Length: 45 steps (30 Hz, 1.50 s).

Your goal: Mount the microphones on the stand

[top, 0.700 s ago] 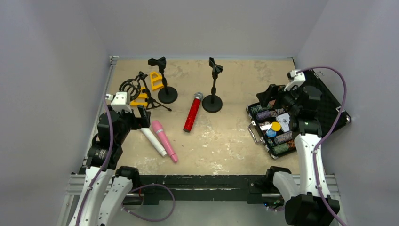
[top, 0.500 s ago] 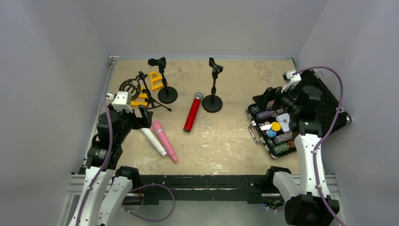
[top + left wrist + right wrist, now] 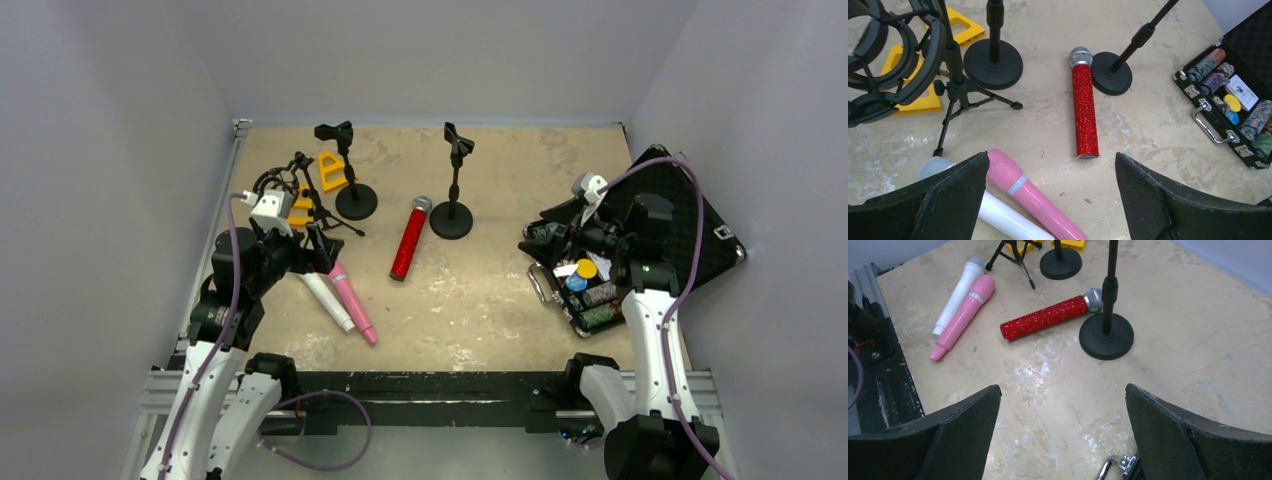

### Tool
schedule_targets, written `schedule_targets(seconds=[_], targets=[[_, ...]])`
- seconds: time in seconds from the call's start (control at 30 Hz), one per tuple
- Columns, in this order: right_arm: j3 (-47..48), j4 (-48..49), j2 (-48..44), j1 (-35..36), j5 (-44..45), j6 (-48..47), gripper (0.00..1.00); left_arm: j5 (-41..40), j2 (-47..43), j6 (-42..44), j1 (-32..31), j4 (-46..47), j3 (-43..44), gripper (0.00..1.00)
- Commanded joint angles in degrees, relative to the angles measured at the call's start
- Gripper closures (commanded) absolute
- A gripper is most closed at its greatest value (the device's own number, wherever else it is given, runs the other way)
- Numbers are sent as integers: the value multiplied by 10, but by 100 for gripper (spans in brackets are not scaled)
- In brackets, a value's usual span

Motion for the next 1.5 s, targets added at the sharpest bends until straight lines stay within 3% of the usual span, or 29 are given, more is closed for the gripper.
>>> schedule_targets(seconds=[0.0, 0.4, 0.57, 0.97, 1.47], targets=[[-21, 3, -11, 2, -45, -34, 1, 46, 13, -32, 3, 30, 2, 0], [-45, 25, -4, -2, -30, -33, 1, 141, 88, -135, -15, -1, -3, 0], [-40, 25, 3, -2, -29, -35, 1, 88, 114, -133, -89, -26, 5, 0], [-39, 18, 4, -2, -21, -47, 1, -31, 186, -126, -199, -87, 81, 0], [-46, 29, 1, -2, -24, -39, 1, -81, 296, -133, -243, -80, 155, 0]])
